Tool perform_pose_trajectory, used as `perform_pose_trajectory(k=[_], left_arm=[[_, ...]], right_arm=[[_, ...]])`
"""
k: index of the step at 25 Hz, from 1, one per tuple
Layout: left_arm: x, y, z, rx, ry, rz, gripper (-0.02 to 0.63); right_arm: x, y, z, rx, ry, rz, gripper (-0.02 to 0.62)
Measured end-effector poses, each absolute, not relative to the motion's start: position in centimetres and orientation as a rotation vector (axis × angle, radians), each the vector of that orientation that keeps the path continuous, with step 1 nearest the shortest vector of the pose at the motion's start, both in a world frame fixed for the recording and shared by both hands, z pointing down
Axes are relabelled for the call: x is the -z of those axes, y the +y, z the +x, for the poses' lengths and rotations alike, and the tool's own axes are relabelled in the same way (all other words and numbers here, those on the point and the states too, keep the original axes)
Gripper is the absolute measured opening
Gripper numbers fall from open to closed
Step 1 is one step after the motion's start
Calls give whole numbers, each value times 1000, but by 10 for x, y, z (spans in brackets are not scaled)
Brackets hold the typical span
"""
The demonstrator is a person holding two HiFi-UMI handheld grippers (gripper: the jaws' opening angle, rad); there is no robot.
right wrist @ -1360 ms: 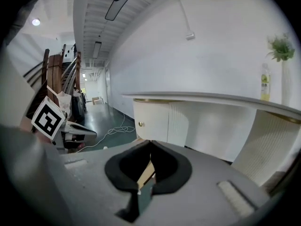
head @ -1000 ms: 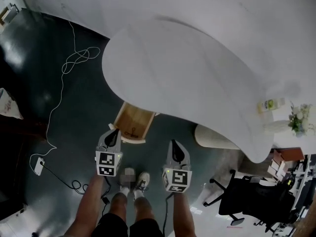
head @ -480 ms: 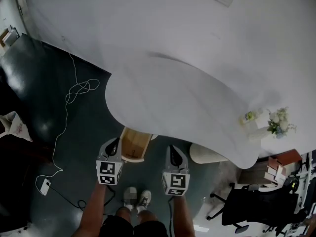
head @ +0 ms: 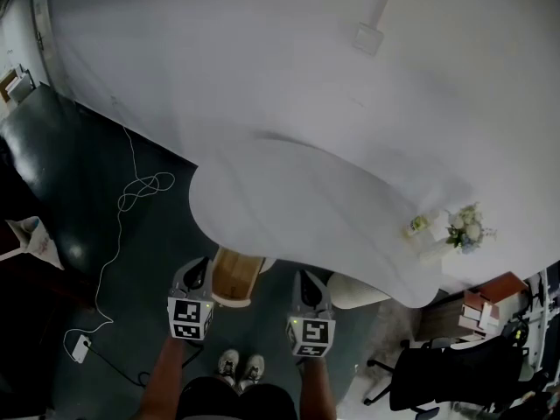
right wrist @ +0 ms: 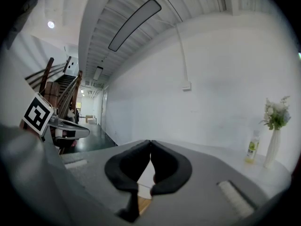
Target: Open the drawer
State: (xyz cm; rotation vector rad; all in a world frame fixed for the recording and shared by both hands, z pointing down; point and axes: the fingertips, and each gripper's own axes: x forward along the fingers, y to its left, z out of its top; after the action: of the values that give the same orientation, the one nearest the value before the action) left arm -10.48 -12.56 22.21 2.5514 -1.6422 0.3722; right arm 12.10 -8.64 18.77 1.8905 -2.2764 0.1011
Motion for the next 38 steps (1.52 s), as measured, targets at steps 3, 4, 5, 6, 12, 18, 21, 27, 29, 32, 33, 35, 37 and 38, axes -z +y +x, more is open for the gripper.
perform_pose_trajectory(k=[3, 4, 5, 6, 12, 18, 21, 27, 29, 32, 33, 35, 37, 38], left_arm=[[-196, -116, -108, -346, -1648, 2569, 9], [-186, -112, -109, -336, -1651, 2577, 9], [-176, -108, -111, -324, -1655, 2584, 9], [-167, -104, -113, -311, -1658, 2591, 9], [-126, -84, -122, -251, -1668, 2629, 9], [-112, -65, -127, -223, -1664, 2659, 9], [-107, -57, -130, -214, -1661, 2676, 9], [-105, -43, -135, -220, -1645, 2691, 9], [-105, -43, -135, -220, -1645, 2695, 9], [-104, -42, -133, -213, -1631, 2709, 9], [-103, -42, -132, -212, -1627, 2712, 9], [-103, -41, -130, -212, -1621, 2714, 9], [-105, -41, -128, -215, -1614, 2717, 9], [-106, -41, -128, -219, -1612, 2716, 9]], right_arm=[[-163, -75, 119, -71, -2283, 1910, 6], [-155, -71, 117, -59, -2285, 1916, 6], [-147, -67, 116, -48, -2287, 1922, 6], [-140, -62, 115, -36, -2290, 1928, 6], [-105, -40, 110, 36, -2294, 1939, 6], [-96, -17, 102, 65, -2292, 1929, 6], [-95, -7, 101, 75, -2282, 1935, 6], [-93, 4, 95, 91, -2271, 1947, 6], [-93, 6, 94, 92, -2269, 1956, 6], [-93, 10, 94, 90, -2262, 1967, 6], [-92, 11, 95, 90, -2260, 1969, 6], [-92, 12, 96, 90, -2255, 1973, 6], [-92, 12, 97, 86, -2252, 1976, 6], [-93, 12, 98, 83, -2249, 1976, 6]])
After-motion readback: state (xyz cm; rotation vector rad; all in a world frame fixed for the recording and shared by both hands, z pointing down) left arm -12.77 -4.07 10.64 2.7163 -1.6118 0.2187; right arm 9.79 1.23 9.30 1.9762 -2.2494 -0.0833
